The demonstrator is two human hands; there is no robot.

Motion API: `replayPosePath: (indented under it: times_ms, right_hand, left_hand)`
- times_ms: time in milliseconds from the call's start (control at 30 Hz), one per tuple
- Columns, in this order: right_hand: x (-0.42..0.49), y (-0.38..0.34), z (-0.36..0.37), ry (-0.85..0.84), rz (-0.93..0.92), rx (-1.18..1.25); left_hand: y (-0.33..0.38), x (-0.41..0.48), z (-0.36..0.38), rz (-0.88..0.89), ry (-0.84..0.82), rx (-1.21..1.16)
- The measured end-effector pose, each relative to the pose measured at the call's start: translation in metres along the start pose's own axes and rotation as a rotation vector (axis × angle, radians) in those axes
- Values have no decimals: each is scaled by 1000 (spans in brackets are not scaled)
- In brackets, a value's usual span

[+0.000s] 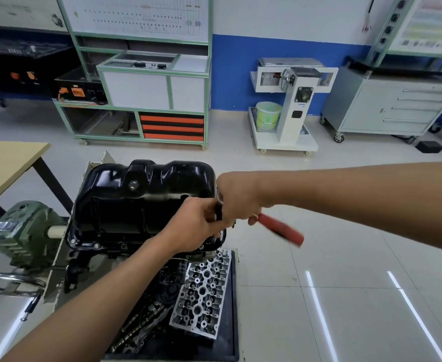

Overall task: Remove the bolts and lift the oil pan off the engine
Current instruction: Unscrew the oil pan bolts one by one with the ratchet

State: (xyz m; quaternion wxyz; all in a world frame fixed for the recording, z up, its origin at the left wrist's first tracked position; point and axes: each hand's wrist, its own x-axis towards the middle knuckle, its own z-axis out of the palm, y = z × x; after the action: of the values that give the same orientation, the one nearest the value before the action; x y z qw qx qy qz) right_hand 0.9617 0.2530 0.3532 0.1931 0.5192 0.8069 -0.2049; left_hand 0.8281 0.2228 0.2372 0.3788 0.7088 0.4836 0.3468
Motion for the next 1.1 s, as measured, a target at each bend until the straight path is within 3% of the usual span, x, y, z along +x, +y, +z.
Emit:
replayPosePath:
  times_ms: [33, 67, 133, 233, 300, 400, 567, 767, 900, 1100]
  right_hand:
    - [-2, -1, -3, -63, 53, 146]
    - [-3, 0, -6, -78, 57, 134]
    - [-3, 0, -8, 11, -40, -280]
    - [1, 6, -9, 381, -473, -972]
    - [5, 14, -12, 453, -720, -1137]
    - [4, 19, -19, 448, -724, -1056]
    - [-11, 23, -33, 395, -350, -562]
    - [-18, 23, -47, 216, -120, -33]
    - [-9, 22, -25, 295, -118, -135]
    - [-3, 24, -23, 323, -120, -50]
  left_hand:
    - [0, 1, 0, 14, 1, 6]
    - [0, 2, 1, 15, 5, 7]
    - [3, 4, 1, -16, 10, -19]
    - [6, 7, -2, -67, -3, -58]
    - [6, 7, -4, -84, -27, -101]
    - [7, 6, -5, -86, -30, -117]
    - [19, 17, -11, -2, -9, -197]
    - [22, 36, -14, 28, 76, -84]
    - [13, 36, -4, 0, 111, -11]
    - [15, 41, -3, -39, 140, 79]
